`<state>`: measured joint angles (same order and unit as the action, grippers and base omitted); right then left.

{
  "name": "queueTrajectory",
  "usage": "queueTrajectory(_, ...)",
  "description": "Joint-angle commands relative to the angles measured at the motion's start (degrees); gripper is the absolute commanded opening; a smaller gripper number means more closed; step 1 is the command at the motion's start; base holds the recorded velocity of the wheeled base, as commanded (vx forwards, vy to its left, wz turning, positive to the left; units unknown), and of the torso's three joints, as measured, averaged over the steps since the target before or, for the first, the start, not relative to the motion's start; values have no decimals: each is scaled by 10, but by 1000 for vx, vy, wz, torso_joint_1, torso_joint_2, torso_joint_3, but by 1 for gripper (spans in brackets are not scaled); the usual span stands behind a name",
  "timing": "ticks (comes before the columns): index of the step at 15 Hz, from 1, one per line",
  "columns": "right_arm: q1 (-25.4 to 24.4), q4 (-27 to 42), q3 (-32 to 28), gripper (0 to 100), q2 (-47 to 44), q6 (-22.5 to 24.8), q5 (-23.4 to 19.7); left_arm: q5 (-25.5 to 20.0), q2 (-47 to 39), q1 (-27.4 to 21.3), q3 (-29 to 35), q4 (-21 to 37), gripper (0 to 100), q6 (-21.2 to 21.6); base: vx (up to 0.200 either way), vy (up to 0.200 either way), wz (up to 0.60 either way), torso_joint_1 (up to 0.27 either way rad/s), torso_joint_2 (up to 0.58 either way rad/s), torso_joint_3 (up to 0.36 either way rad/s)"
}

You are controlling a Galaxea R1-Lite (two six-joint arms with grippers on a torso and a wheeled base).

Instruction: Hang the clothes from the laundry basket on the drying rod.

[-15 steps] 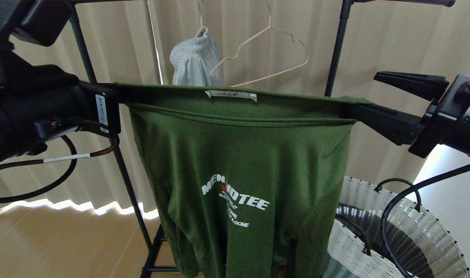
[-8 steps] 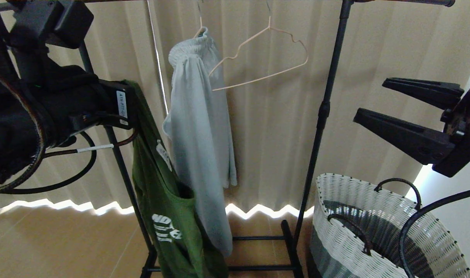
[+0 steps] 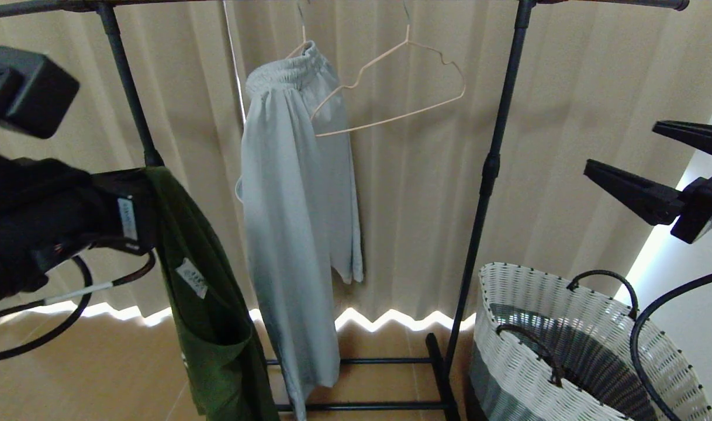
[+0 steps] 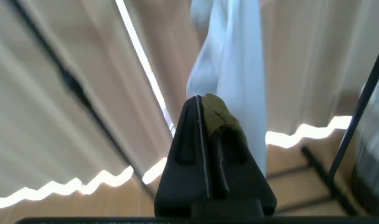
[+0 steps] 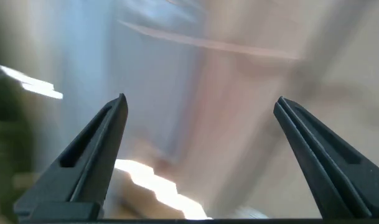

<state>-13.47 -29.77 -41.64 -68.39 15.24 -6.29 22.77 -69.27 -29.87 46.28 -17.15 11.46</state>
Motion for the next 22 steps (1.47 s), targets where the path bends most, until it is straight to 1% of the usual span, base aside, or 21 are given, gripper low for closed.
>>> queueTrajectory(1,38,-4,16,100,7,14,35,-36,121,17,-90,-1,0,-11,0,0,0,0,0,0)
queueTrajectory(2,38,-6,17,100,13,14,42,-61,145,22,-106,1,0,-14,0,0,0,0,0,0)
queueTrajectory(3,40,-6,22,100,26,15,44,-88,178,34,-129,1,0,-15,0,0,0,0,0,0)
queueTrajectory(4,40,-4,33,100,37,14,44,-105,202,51,-149,1,0,-26,0,0,0,0,0,0)
queueTrajectory(5,41,-4,53,100,45,14,45,-120,222,60,-167,-1,0,-54,0,0,0,0,0,0)
queueTrajectory(6,41,-5,75,100,54,14,44,-140,242,61,-185,-1,0,-98,0,0,0,0,0,0)
queueTrajectory(7,43,-1,89,100,58,14,46,-157,256,61,-191,5,0,-116,0,0,0,0,0,0)
queueTrajectory(8,47,1,99,100,61,15,48,-168,258,61,-192,1,0,-115,0,0,0,0,0,0)
queueTrajectory(9,59,1,121,100,59,15,61,-178,261,62,-196,3,0,-105,0,0,0,0,0,0)
queueTrajectory(11,62,-2,127,100,58,14,66,-178,263,69,-195,3,0,-104,0,0,0,0,0,0)
queueTrajectory(12,64,-5,126,100,58,12,65,-178,257,104,-190,2,0,-103,0,0,0,0,0,0)
queueTrajectory(14,84,-5,139,100,58,14,62,-179,251,134,-190,0,0,-99,0,0,0,0,0,0)
queueTrajectory(17,85,-2,141,100,57,15,63,-179,249,136,-190,-1,0,-97,0,0,0,0,0,0)
queueTrajectory(20,109,-5,173,100,56,55,64,-180,247,136,-189,-1,0,-102,0,0,0,0,0,0)
queueTrajectory(22,109,-6,171,100,56,57,60,-180,247,136,-189,-1,0,-102,0,0,0,0,0,0)
